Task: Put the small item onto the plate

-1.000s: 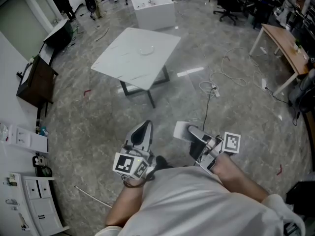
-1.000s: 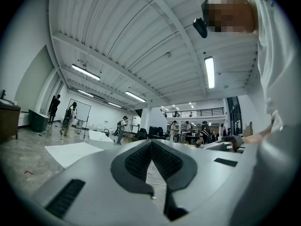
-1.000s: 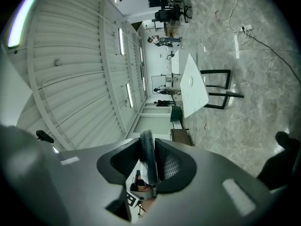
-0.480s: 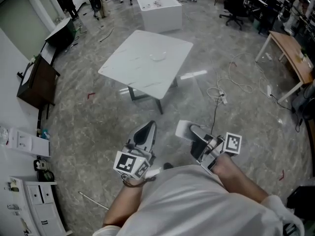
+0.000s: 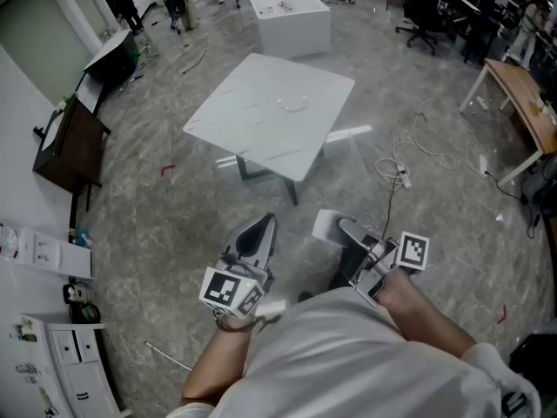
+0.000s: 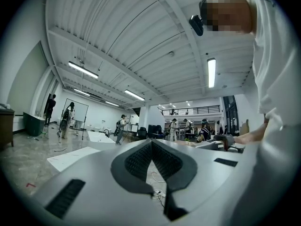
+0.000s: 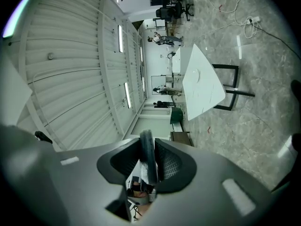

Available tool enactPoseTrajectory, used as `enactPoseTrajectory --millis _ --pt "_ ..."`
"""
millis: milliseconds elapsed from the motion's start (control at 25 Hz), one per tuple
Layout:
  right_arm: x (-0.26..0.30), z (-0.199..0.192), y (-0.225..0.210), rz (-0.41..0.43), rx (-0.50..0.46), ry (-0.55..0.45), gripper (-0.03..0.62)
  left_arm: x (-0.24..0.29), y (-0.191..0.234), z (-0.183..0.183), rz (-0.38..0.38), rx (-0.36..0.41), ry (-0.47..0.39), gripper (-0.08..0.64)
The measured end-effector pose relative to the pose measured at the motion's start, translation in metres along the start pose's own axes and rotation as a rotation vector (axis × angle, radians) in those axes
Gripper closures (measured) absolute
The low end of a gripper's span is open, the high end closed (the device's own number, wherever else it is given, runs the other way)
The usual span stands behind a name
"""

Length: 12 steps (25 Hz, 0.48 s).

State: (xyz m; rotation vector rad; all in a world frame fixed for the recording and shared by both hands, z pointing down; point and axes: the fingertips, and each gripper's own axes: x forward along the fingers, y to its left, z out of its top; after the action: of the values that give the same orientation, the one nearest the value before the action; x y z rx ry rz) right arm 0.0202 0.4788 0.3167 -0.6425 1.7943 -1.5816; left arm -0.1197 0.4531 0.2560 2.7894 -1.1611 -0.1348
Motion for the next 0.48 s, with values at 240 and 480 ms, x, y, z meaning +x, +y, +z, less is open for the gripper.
enactPoseTrajectory --millis 240,480 --pt "0.029 0.006 -0.011 0.003 0.032 0.057 0.495 0.005 0.027 0.001 0.059 -0.002 0.002 0.554" --pt "0.064 0.032 -0.018 0.015 0.043 0.111 0.495 0.024 0.054 -0.001 0.11 -0.007 0.011 0.554"
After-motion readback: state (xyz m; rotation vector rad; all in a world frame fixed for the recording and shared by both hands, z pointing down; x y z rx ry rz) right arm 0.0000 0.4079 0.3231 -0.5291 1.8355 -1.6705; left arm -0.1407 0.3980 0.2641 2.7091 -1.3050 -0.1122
